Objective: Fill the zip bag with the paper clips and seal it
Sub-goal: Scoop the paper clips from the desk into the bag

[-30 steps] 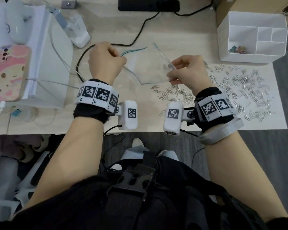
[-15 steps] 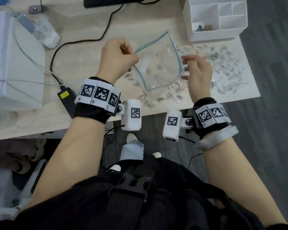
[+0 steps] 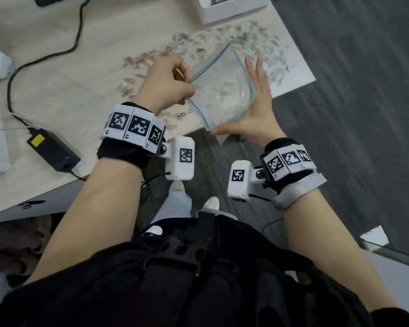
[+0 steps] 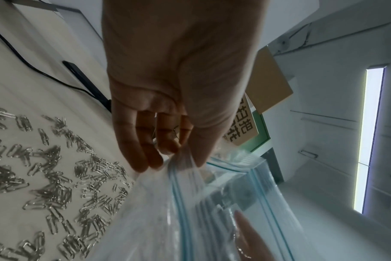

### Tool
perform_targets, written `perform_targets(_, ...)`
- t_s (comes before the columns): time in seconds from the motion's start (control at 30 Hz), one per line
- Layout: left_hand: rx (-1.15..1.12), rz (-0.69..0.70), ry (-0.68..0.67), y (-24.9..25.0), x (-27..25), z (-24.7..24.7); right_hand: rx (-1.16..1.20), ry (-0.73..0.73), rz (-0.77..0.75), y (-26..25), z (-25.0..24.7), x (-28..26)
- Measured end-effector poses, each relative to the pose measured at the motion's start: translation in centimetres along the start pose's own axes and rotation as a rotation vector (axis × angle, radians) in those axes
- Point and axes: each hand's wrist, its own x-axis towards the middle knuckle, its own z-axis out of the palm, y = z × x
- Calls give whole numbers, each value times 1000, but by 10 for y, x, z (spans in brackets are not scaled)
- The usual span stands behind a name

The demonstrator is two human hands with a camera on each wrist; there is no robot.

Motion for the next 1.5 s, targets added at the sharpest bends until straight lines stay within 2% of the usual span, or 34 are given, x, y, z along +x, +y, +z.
perform_targets(0.13, 38, -8, -69, 0, 6, 13, 73, -6, 95, 4, 0, -8)
perform_targets(0.23, 47, -13, -150, -4, 11, 16, 117, 12, 87, 12, 9, -8)
perform_targets(0.37, 49, -39, -218, -18, 21, 14, 98, 24, 204, 17, 27, -6)
perform_targets(0.47, 31, -47, -294, -26, 29, 14, 112, 87, 247, 16, 44, -5)
perform_targets(0.6, 41, -20, -398, -37, 37, 12, 98, 176, 207, 6, 64, -6)
perform_targets(0.73, 52, -11, -471, -53, 46, 5, 262, 232, 374, -4, 82, -13)
perform_targets(0.87, 43, -25, -509, -67, 49, 2, 256, 321, 459, -6, 103, -18)
perform_targets(1.17, 78, -48, -466, -100, 47, 8, 322, 398, 554, 10, 130, -37)
perform_targets(1.23, 41, -16, -372, -112, 47, 6, 332, 429, 580, 16, 137, -44)
perform_targets(1.33, 9, 50, -113, -136, 50, -3, 315, 472, 633, 24, 151, -52)
perform_targets(1.4, 86, 79, 43, -158, 56, -14, 295, 477, 664, 29, 160, -55)
perform_targets(1.5, 223, 70, 112, -193, 70, -29, 259, 460, 697, 34, 172, -56)
